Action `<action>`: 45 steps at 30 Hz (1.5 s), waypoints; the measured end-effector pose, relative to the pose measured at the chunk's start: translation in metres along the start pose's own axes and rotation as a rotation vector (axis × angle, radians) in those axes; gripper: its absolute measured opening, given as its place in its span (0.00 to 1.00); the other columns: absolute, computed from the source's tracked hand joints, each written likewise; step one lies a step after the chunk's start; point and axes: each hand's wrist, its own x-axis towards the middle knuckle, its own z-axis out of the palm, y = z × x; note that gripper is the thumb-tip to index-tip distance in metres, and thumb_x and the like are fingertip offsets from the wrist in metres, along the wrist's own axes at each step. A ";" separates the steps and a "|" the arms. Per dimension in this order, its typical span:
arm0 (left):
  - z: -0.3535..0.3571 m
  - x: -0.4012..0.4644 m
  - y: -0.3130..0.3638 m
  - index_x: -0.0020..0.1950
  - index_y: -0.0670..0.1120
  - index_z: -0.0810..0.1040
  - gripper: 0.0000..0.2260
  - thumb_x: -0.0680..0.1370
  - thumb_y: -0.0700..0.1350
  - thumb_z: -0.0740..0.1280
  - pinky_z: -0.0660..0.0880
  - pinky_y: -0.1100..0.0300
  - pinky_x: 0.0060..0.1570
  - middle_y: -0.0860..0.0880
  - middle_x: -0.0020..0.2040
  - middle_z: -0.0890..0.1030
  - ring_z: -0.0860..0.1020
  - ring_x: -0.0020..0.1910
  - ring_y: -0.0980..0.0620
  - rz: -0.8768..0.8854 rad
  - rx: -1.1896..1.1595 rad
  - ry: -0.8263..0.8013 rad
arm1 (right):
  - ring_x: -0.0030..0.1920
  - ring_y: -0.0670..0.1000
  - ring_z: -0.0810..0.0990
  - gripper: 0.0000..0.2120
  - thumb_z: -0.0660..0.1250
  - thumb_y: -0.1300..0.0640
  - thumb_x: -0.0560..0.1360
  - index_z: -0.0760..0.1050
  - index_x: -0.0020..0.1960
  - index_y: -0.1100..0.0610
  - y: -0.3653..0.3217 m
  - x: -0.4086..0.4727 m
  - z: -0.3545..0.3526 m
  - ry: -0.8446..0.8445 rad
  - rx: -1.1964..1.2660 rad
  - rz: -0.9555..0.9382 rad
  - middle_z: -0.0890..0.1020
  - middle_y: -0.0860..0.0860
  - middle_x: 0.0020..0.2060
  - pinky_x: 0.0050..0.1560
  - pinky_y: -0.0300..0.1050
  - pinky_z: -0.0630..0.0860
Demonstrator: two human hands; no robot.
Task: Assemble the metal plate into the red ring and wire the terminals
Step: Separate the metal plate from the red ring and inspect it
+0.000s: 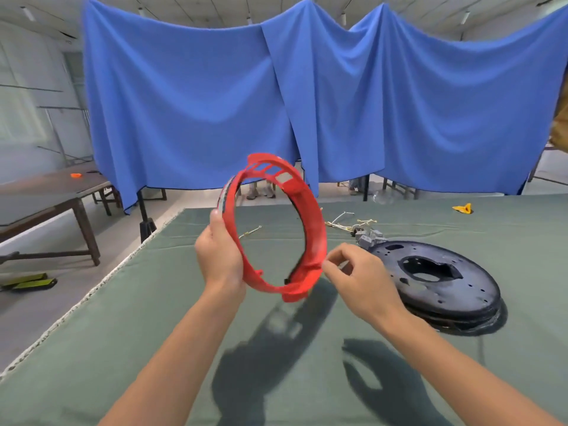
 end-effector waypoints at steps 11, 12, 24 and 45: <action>-0.024 0.016 -0.042 0.43 0.41 0.71 0.16 0.83 0.49 0.53 0.70 0.61 0.24 0.49 0.24 0.68 0.67 0.20 0.53 -0.658 -0.418 -0.026 | 0.43 0.39 0.74 0.12 0.70 0.37 0.68 0.73 0.41 0.44 0.007 0.003 0.012 -0.271 -0.141 -0.179 0.76 0.41 0.40 0.44 0.37 0.70; -0.028 0.017 -0.048 0.48 0.40 0.72 0.15 0.83 0.49 0.53 0.72 0.56 0.27 0.47 0.29 0.70 0.69 0.24 0.52 -0.662 -0.397 -0.026 | 0.42 0.39 0.74 0.11 0.72 0.40 0.67 0.73 0.40 0.44 0.011 0.002 0.017 -0.261 -0.101 -0.166 0.76 0.41 0.39 0.43 0.37 0.70; -0.036 0.006 -0.090 0.70 0.49 0.66 0.22 0.77 0.47 0.65 0.61 0.61 0.61 0.50 0.63 0.67 0.68 0.64 0.51 0.091 0.695 -0.169 | 0.45 0.42 0.76 0.10 0.78 0.51 0.65 0.76 0.38 0.46 0.045 0.005 0.057 -0.082 0.116 -0.155 0.77 0.41 0.38 0.43 0.29 0.68; -0.034 -0.026 -0.086 0.47 0.54 0.79 0.10 0.76 0.58 0.63 0.54 0.58 0.68 0.58 0.46 0.81 0.74 0.52 0.57 0.693 1.215 -0.511 | 0.60 0.55 0.69 0.15 0.67 0.52 0.73 0.74 0.58 0.53 0.072 0.004 0.004 0.156 -0.528 0.203 0.78 0.51 0.56 0.55 0.49 0.67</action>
